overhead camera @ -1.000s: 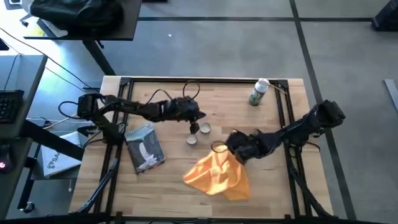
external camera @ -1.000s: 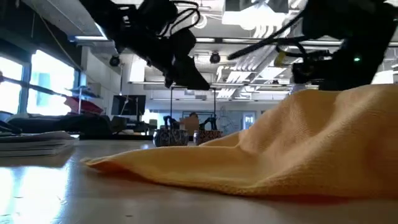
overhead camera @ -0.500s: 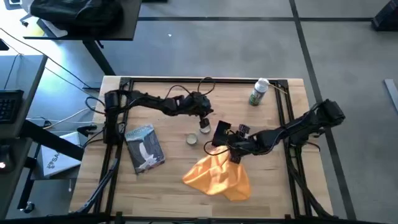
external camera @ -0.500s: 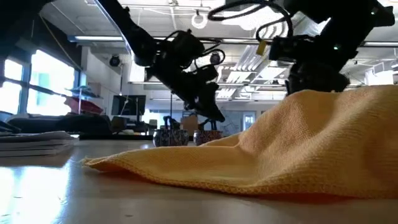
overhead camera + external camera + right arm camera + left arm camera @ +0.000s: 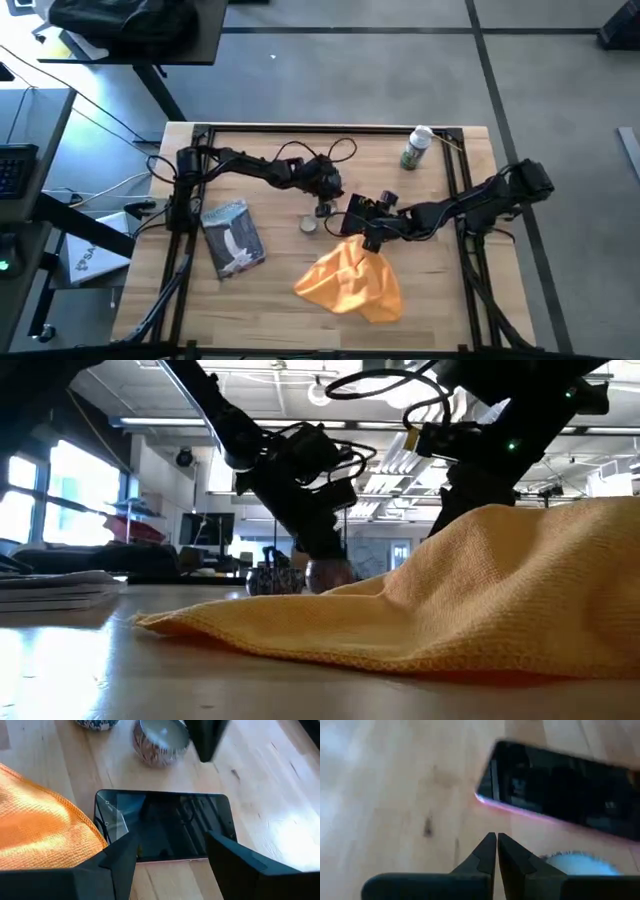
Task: Apply microfiber cloth
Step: Spray the cellphone
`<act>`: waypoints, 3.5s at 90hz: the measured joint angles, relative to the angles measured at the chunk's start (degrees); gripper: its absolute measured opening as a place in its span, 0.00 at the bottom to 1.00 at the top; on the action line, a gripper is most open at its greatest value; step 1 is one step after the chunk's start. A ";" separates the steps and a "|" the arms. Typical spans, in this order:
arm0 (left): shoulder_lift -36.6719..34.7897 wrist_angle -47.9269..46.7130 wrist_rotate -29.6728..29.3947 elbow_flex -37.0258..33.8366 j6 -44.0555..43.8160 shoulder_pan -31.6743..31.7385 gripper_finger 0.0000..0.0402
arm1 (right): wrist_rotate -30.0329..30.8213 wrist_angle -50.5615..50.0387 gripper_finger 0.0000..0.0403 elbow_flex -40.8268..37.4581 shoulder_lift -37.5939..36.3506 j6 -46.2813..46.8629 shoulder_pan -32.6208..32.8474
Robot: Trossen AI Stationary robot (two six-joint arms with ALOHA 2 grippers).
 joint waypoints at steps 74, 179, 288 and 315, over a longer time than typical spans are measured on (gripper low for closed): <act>-13.30 -9.84 -4.20 -0.04 2.84 -3.57 0.00 | -5.47 24.84 0.51 0.52 12.74 -13.97 -0.74; -1.92 -11.68 -4.13 8.50 6.93 -2.24 0.00 | 7.11 5.76 0.51 -7.01 -0.13 -27.04 1.84; 5.55 -3.80 -0.66 7.76 5.83 -4.36 0.00 | 10.67 22.37 0.50 -4.12 9.77 -40.02 -0.91; 5.73 -1.85 -0.12 7.67 4.86 -4.60 0.00 | 6.75 23.13 0.33 -4.11 9.77 -40.65 -4.25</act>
